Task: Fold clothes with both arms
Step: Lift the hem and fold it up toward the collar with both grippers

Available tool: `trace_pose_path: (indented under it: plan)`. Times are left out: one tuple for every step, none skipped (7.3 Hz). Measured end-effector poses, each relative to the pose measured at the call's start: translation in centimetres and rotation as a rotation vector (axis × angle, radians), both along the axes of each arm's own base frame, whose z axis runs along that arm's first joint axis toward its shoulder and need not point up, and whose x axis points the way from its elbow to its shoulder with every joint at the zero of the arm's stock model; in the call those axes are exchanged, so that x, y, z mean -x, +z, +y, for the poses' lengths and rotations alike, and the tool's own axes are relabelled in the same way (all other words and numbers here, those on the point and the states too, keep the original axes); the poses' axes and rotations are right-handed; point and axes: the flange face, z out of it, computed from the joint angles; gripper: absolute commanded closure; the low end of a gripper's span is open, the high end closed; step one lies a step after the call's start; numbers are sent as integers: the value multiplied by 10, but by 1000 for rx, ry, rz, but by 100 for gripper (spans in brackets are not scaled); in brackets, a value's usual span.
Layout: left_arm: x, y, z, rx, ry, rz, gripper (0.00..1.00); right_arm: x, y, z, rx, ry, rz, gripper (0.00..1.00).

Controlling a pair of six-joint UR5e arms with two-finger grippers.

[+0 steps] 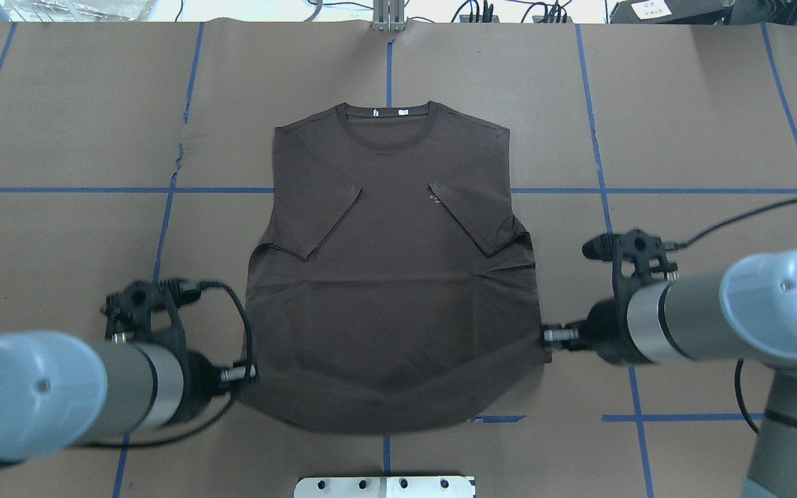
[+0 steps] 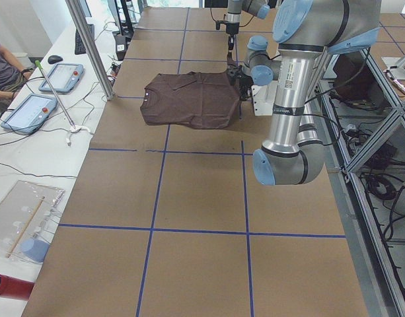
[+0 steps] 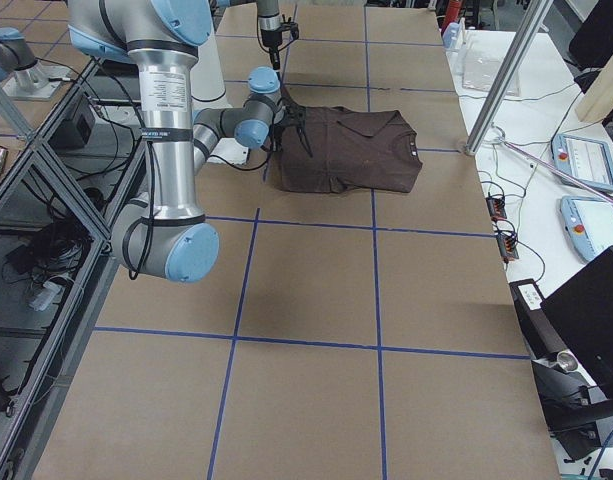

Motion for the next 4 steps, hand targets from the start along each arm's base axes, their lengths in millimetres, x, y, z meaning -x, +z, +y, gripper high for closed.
trace_pose_path:
  plan:
    - [5,2,-38,-44,-20,-25,100,1,-1,-37,-55,20,11,100]
    - [5,9,-77,-75,-41,-65,100,7,0,-80,-90,45,30,100]
    - [2,19,-112,-95,-62,-98,100,9,3,-124,-120,74,58,100]
    - [-4,28,-139,-106,-84,-106,100,7,6,-160,-145,95,88,100]
